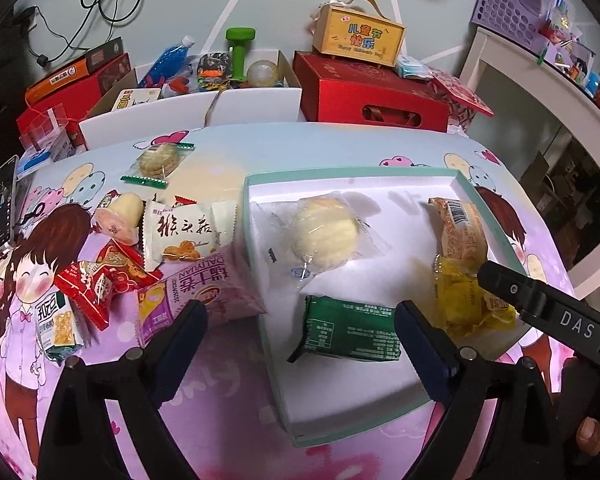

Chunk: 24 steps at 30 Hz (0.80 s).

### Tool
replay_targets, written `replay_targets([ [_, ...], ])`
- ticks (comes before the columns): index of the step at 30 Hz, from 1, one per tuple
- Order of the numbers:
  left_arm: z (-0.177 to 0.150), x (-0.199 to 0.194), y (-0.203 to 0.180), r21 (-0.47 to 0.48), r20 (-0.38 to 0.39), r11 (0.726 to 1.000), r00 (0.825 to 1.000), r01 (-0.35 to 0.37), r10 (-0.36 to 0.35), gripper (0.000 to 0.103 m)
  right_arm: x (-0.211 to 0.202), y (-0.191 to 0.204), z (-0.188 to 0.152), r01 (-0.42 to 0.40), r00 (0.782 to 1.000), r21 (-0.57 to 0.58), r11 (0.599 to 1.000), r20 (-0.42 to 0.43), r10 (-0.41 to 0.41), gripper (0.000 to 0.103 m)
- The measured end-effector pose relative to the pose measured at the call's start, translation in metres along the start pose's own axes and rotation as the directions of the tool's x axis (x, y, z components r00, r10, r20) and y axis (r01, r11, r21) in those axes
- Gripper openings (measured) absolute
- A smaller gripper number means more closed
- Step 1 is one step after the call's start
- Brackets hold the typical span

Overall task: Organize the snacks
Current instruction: 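Move both tools back toward the remaining snacks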

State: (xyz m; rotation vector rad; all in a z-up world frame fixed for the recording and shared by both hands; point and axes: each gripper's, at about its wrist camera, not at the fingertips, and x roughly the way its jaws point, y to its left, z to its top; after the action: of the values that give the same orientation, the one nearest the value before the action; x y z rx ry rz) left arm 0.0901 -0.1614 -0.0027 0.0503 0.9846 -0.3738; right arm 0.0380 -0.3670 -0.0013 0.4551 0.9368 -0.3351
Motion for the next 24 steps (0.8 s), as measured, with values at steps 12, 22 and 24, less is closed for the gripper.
replay_targets([
  [12,0.003,-0.017,0.025,-0.040,0.014,0.999,1.000,-0.022,0.023,0.095,-0.006,0.002,0.001,-0.002,1.000,-0.007,1.000,0.021,0.002,0.103],
  [22,-0.003,-0.051,0.139,-0.319,0.040,0.935,0.983,-0.157,0.179,0.095,-0.010,0.020,0.000,-0.032,0.998,-0.051,0.998,0.050,0.034,0.103],
  [24,-0.008,-0.058,0.163,-0.377,0.035,0.908,0.977,-0.182,0.211,0.095,-0.011,0.029,-0.001,-0.050,0.997,-0.069,0.996,0.055,0.054,0.103],
])
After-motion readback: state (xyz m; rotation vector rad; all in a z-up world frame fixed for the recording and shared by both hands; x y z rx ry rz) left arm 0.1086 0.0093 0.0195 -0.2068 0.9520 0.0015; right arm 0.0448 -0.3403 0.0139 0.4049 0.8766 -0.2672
